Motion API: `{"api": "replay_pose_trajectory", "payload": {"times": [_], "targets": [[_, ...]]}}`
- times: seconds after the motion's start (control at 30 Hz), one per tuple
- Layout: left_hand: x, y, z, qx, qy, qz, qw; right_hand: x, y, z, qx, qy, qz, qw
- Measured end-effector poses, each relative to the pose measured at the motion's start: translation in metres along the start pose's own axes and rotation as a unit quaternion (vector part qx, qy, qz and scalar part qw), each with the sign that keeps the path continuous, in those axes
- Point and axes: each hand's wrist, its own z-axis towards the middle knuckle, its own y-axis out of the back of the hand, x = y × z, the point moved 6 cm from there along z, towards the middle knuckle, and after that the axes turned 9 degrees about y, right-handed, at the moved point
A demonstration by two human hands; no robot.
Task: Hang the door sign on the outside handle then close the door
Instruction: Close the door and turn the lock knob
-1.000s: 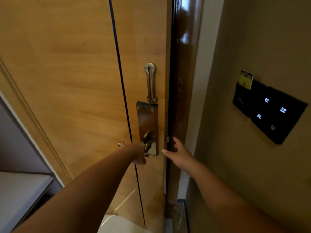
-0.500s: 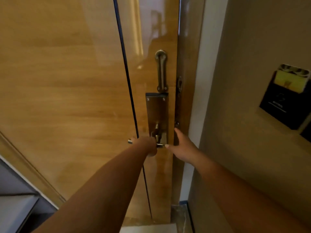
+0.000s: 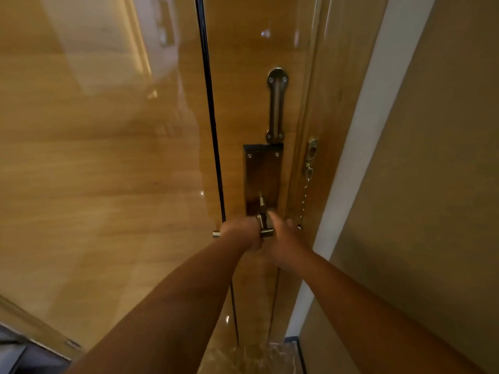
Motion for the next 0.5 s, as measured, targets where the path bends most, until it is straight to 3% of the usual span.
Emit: {"api": "replay_pose_trajectory", "payload": {"times": [0.17,0.3,0.5], "targets": [[0.001,-0.007,0.011,-0.035,0.001,0.007,0.999,-0.007,-0.011,0.024,0.019,-0.029,0.010,0.999],[0.002,-0.010,0.015,-0.059,0.001,-0.065,0.996,-0.005,-0.011,0.037,0.010,-0.037,0.011,0.999],[0.001,-0.014,0.019,-0.051,-0.003,-0.093,0.994,-0.006,-0.013,0.037,0.019,-0.035,-0.023,0.999]]}}
